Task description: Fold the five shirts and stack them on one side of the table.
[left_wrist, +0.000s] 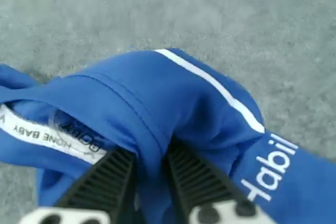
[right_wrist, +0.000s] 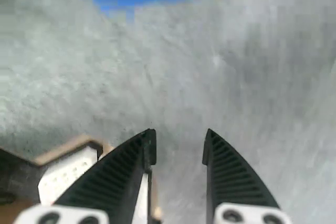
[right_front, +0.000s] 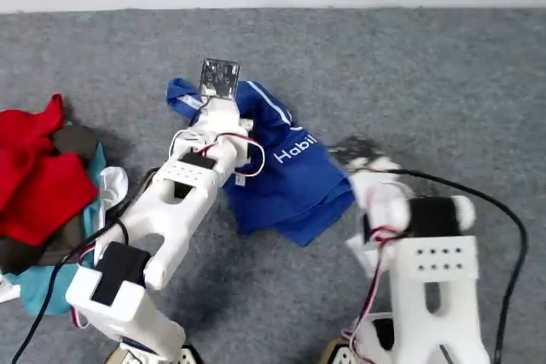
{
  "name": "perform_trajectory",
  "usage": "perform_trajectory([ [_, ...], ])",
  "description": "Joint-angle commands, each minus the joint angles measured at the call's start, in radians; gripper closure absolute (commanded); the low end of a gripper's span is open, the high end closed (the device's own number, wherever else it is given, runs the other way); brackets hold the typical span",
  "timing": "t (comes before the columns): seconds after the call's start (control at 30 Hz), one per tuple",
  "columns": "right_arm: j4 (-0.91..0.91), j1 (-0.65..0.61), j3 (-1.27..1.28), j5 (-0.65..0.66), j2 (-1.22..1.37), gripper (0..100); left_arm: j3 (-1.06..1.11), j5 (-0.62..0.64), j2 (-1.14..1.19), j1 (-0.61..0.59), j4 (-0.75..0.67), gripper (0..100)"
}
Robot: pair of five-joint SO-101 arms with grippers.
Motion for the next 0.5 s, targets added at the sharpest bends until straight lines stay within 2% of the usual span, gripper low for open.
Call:
perform_trajectory([
  [0.0,-0.056,-0.165,-0.092,-0.046,-0.016,83.7,-0.101,0.058,-0.005,-0.014,0.069,98],
  [0.07,-0.101,-0.243,-0.100,-0.049,-0.005,83.7,-0.162,0.078,-0.017,-0.014,0.123,97],
  [0.23,-0.236,-0.450,-0.089,-0.044,0.191,83.7,-0.361,0.078,-0.014,-0.005,0.281,85],
  [0.37,-0.387,-0.493,-0.124,-0.052,0.417,83.7,-0.501,0.078,-0.018,-0.020,0.428,85],
  [0.47,-0.403,-0.559,-0.207,-0.089,0.555,83.9,-0.564,0.078,-0.021,-0.075,0.456,85],
])
